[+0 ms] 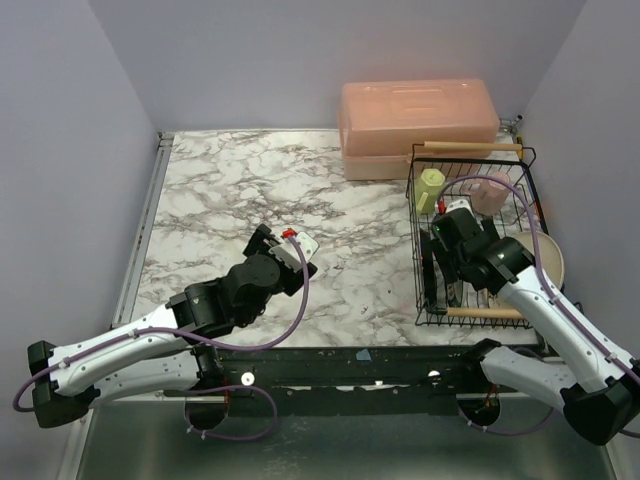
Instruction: Load the mixed dishes into the dish rack
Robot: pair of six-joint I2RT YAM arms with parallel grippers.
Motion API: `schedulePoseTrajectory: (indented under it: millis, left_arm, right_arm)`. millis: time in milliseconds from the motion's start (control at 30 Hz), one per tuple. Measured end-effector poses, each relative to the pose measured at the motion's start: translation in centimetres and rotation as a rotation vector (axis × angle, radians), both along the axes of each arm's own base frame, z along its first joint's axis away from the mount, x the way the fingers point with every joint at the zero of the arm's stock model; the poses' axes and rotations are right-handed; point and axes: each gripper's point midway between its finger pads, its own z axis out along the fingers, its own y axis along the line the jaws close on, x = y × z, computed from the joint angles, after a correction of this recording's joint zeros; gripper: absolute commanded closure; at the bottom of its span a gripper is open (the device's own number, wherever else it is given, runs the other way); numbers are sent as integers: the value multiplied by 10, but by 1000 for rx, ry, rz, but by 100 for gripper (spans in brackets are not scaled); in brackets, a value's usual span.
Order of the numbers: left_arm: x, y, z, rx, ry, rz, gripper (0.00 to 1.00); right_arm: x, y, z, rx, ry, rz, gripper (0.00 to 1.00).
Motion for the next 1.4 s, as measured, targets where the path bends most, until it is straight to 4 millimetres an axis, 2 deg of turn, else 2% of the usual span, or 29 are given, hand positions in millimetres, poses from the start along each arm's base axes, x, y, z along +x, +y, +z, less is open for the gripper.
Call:
schedulePoseTrajectory:
  millis: [367, 600, 700, 933, 1133, 1300, 1400]
  left_arm:
    - [1, -2, -4, 17, 8, 0, 20]
    - [2, -2, -6, 22, 10, 5, 20]
    - [2, -2, -6, 22, 10, 5, 20]
    - [2, -2, -6, 22, 10, 5, 20]
    - [2, -2, -6, 22, 10, 5, 18]
    - [2, -2, -5, 13, 11, 7, 12]
    - [2, -2, 9, -19, 0, 7, 10]
  right_arm:
    - [-3, -12, 11, -23, -73, -29, 43]
    - [-1, -16, 16, -38, -99, -43, 45]
    - [-1, -18, 17, -48, -105, -46, 40]
    - [1, -18, 20, -47, -121, -47, 14]
    - [2, -10, 28, 12, -149, -9, 13]
    - [7, 4, 55, 136, -260, 41, 10]
    - [9, 15, 84, 246, -382, 95, 1]
